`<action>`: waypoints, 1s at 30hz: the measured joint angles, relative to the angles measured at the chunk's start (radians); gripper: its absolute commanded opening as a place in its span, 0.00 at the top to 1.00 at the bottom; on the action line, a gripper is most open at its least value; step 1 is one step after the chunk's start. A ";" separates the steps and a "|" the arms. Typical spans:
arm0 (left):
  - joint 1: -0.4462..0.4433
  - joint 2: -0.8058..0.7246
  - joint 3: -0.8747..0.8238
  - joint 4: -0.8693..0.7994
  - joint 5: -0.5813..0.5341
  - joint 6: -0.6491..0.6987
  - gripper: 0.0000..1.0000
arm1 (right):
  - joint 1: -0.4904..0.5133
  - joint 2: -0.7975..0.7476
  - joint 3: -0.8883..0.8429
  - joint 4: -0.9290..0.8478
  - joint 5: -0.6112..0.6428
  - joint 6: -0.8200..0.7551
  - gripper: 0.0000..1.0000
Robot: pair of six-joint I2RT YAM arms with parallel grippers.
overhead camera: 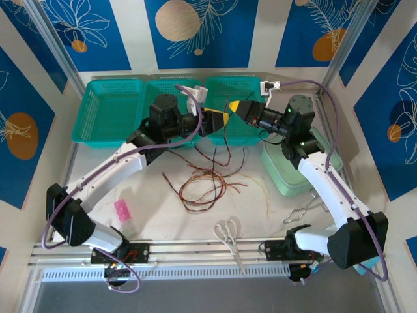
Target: Untangle the cables
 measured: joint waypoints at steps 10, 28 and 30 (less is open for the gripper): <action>0.000 0.009 -0.011 0.111 0.000 -0.045 0.75 | 0.010 0.000 0.004 -0.019 -0.006 -0.005 1.00; 0.000 0.024 -0.025 0.146 0.003 -0.053 0.83 | 0.004 0.000 0.025 -0.040 -0.006 -0.006 1.00; 0.000 0.024 -0.034 0.144 0.002 -0.053 0.82 | 0.003 0.000 0.030 -0.035 -0.009 -0.004 1.00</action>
